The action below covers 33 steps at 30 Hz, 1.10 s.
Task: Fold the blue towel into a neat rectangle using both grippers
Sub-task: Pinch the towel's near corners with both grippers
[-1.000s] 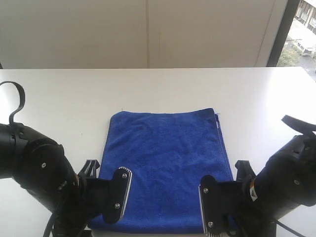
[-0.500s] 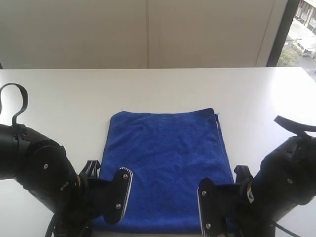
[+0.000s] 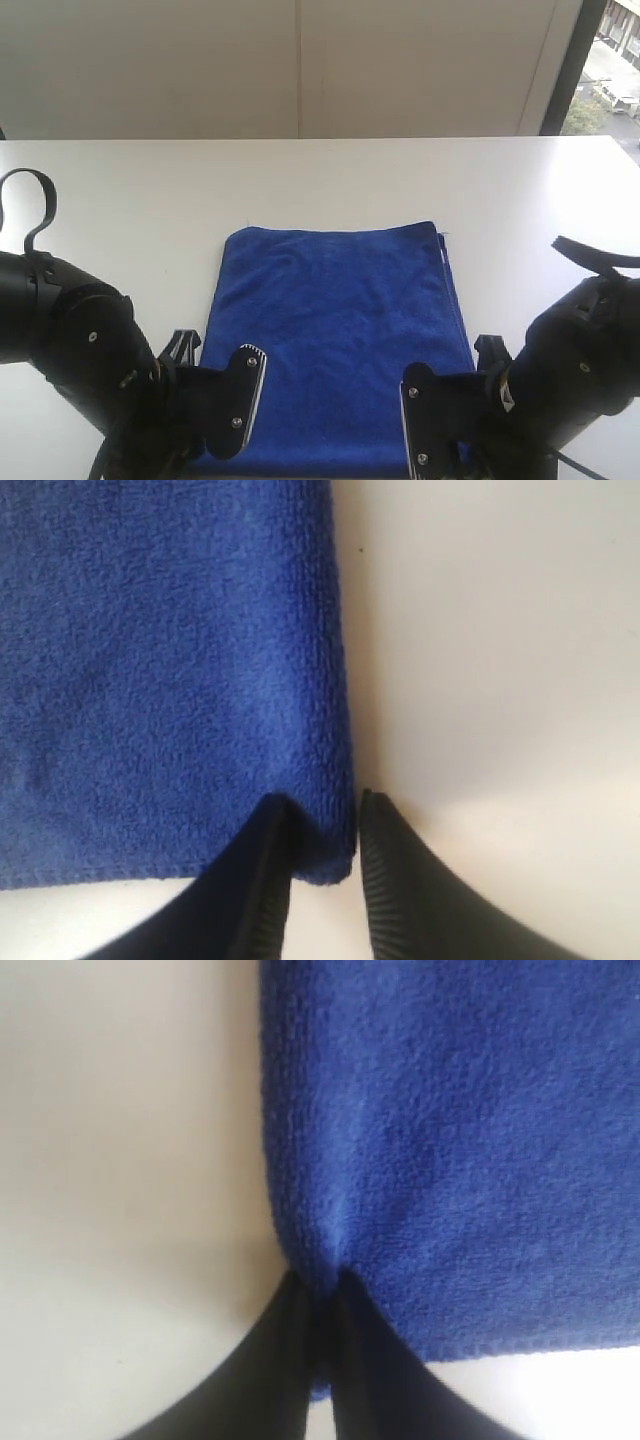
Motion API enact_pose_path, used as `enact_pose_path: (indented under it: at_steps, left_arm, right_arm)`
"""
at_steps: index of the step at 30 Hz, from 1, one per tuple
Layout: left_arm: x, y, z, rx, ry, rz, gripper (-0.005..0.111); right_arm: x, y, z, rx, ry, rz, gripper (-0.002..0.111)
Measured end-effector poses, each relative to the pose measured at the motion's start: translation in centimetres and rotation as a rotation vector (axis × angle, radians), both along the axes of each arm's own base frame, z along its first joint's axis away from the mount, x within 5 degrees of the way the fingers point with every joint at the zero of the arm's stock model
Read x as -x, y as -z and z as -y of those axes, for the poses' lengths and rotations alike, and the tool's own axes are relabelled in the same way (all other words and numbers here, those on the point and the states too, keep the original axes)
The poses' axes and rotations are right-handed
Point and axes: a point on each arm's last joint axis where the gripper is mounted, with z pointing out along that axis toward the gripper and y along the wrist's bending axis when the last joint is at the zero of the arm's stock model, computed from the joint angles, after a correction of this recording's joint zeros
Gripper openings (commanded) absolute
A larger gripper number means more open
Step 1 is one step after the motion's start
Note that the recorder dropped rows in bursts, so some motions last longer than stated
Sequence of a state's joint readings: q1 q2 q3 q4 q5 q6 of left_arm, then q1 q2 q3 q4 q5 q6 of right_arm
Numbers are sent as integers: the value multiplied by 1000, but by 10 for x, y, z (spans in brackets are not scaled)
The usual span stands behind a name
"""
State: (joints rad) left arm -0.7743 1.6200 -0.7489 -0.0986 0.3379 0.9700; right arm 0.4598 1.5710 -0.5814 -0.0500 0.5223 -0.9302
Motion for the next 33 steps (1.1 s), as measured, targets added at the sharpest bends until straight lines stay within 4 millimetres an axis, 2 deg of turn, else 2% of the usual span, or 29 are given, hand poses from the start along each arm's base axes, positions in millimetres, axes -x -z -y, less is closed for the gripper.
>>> enact_pose_path:
  at_steps: [6, 12, 15, 20, 22, 33]
  left_arm:
    - [2, 0, -1, -14, 1, -21, 0]
    - [2, 1, -2, -18, 2, -27, 0]
    - [3, -3, -2, -9, 2, -17, 11]
    - [3, -10, -2, 11, 2, 3, 49]
    - [3, -10, -2, 11, 2, 4, 56]
    - [5, -10, -2, 24, -22, -22, 56]
  right_arm:
    - [0, 0, 0, 2, 0, -3, 0]
    - [-1, 0, 0, 1, 11, -2, 0]
    - [-1, 0, 0, 1, 11, -2, 0]
    - [-1, 0, 0, 2, 11, -2, 0]
    - [-1, 0, 0, 2, 11, -2, 0]
    - [-1, 0, 0, 2, 11, -3, 0]
